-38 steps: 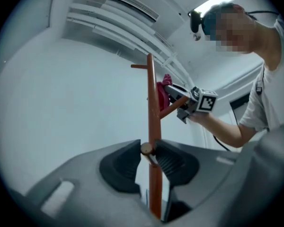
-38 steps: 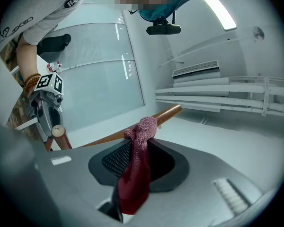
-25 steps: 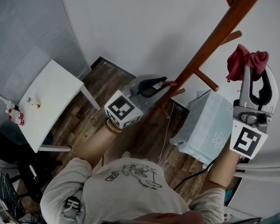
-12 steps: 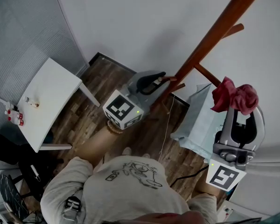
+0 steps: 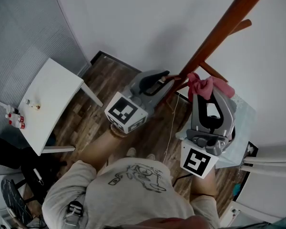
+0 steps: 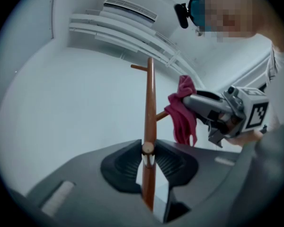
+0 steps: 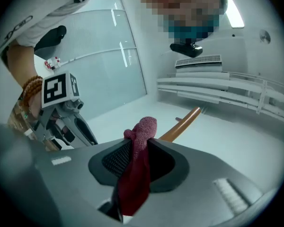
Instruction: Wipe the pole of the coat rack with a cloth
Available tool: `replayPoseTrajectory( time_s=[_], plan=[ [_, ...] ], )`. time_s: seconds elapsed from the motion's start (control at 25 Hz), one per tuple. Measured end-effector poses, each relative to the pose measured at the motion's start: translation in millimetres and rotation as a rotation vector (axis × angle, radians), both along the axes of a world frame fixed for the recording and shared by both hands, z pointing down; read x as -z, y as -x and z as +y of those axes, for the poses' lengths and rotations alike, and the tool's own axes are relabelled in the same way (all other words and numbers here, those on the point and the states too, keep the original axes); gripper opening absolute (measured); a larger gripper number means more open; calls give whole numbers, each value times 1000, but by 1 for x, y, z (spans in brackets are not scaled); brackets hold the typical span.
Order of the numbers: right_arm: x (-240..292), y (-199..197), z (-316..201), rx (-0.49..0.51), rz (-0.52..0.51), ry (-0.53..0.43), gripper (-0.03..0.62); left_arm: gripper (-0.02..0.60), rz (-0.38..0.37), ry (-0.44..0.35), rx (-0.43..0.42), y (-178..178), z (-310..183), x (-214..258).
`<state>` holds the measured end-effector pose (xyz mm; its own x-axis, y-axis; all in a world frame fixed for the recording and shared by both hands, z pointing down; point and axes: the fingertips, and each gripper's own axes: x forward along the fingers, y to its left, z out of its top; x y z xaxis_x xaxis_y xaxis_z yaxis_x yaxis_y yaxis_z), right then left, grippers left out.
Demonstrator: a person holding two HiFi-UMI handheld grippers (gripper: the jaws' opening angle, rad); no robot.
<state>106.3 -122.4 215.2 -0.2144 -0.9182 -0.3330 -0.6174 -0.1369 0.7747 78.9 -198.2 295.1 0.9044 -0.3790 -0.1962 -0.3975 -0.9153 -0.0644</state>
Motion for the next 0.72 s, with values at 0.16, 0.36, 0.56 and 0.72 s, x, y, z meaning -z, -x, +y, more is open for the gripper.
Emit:
replayPoseTrajectory(
  time_s=[0.16,0.36,0.56,0.72],
  plan=[
    [-13,-9,-26,-77,40,20,103,81,0,9,12,-9,-1,0],
    [-10,-26,-41,-175,96,11,103,83,-17,4,10,-17,5,-1],
    [-11,-28,-42,-202,115,5,103,91,-23,-20,-15,-14,19,-1],
    [-12,-29,-42,-208,96,11,104,100,-5,-12,-28,-12,27,-2]
  ],
)
